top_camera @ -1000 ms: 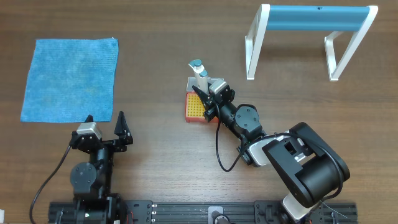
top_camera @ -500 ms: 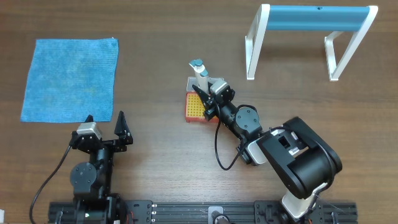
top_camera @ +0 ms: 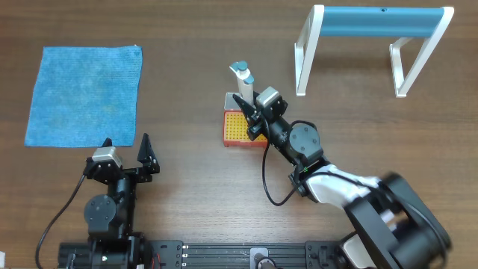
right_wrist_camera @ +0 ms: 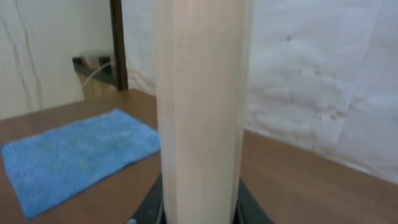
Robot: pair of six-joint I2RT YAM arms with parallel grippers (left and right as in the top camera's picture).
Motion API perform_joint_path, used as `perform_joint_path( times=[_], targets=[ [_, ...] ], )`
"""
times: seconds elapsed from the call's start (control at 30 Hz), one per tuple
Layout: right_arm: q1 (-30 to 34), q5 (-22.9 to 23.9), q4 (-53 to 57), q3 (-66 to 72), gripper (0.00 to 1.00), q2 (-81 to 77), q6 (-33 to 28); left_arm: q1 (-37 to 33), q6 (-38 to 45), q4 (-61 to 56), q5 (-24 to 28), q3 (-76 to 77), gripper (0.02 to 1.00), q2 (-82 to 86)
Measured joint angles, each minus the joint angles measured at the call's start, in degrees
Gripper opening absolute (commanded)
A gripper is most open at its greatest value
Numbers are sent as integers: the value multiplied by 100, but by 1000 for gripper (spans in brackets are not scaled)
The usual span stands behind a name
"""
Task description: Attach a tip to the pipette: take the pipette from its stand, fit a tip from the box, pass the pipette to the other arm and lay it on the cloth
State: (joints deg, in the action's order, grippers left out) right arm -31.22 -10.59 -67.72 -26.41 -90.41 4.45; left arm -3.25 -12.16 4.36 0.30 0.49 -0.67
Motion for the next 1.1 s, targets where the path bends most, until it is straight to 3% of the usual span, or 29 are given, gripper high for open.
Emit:
perform_joint_path(
  times=[0.13, 0.33, 0.43, 0.63, 0.8, 0.87, 1.0, 1.03, 1.1],
  targets=[
    [9, 0, 2415, -446, 77, 1130, 0, 0, 2, -2, 0, 0, 904, 0],
    [9, 2, 6260, -2334, 77, 1932, 2, 0, 17, -2, 0, 0, 904, 0],
    [9, -2, 6522, -2441, 77, 1982, 236, 0, 17, -2, 0, 0, 904, 0],
    [9, -26, 6258, -2441, 77, 1982, 1543, 2, 17, -2, 0, 0, 906, 0],
    [9, -136, 6258, -2441, 80, 1982, 2048, 2, -17, -35, 37, -2, 904, 0],
    [9, -345, 6258, -2441, 80, 1982, 2243, 0, -981, -323, 793, -13, 904, 0],
    [9, -922, 6258, -2441, 80, 1982, 2754, 2, -4765, -391, 3215, -13, 906, 0],
    [9, -1069, 6258, -2441, 80, 1982, 3082, 2, -5987, -389, 3563, -13, 904, 0],
    [9, -1150, 6260, -2441, 80, 1982, 3307, 0, -7047, -597, 3641, -17, 901, -11]
  ],
)
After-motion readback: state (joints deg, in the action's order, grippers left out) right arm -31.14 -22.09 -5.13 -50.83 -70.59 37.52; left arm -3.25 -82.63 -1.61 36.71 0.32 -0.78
